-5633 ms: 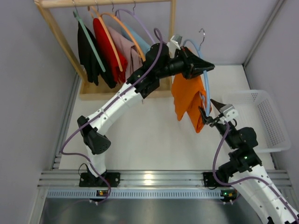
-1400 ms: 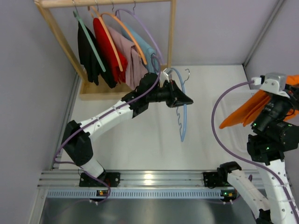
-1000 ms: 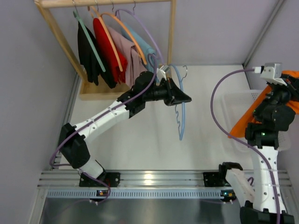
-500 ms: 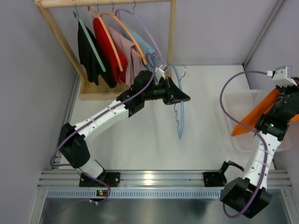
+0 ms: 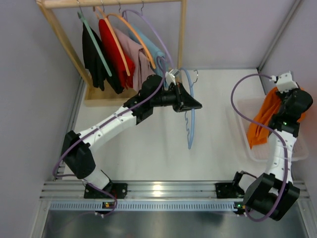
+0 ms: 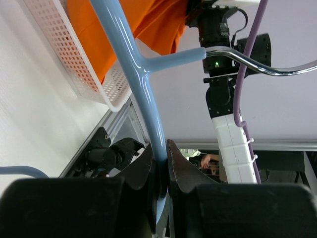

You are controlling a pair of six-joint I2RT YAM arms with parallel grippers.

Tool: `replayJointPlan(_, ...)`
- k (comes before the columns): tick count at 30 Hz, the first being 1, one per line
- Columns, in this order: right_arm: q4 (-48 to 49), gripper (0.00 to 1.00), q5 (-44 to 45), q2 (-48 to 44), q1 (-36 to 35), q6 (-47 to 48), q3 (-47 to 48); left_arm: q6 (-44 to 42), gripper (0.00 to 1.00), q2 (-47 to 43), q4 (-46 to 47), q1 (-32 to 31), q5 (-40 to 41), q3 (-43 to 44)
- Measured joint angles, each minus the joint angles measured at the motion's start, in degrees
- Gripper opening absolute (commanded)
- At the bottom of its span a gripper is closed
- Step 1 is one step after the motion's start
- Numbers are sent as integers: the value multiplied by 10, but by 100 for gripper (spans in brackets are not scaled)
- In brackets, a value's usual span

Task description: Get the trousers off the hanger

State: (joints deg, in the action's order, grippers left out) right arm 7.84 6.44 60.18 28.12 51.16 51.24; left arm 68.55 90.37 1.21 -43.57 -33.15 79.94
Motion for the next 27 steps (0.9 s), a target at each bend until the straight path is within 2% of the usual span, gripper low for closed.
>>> replayJointPlan(9,-126,1,-28,-2,-14,-66,-14,-40,0,-1,0,0,-21,0)
replayJointPlan(12,-145,17,-43,-6,-14,-77,-37,-50,0,-6,-1,0,-22,0)
replayJointPlan(14,-167,21,-51,0,-14,-80,-47,-56,0,-11,-1,0,-22,0)
replayJointPlan(18,-216,34,-70,38,-14,-89,-47,-62,0,-21,-2,0,-22,0)
replayJointPlan(19,-228,46,-73,51,-14,-92,-46,-63,0,-24,-2,0,-22,0)
replayJointPlan(21,-261,62,-80,76,-14,-101,-40,-66,0,-30,-2,0,-22,-1)
replayJointPlan(27,-373,88,-125,107,-13,-130,18,-72,0,-45,-3,0,-22,-5)
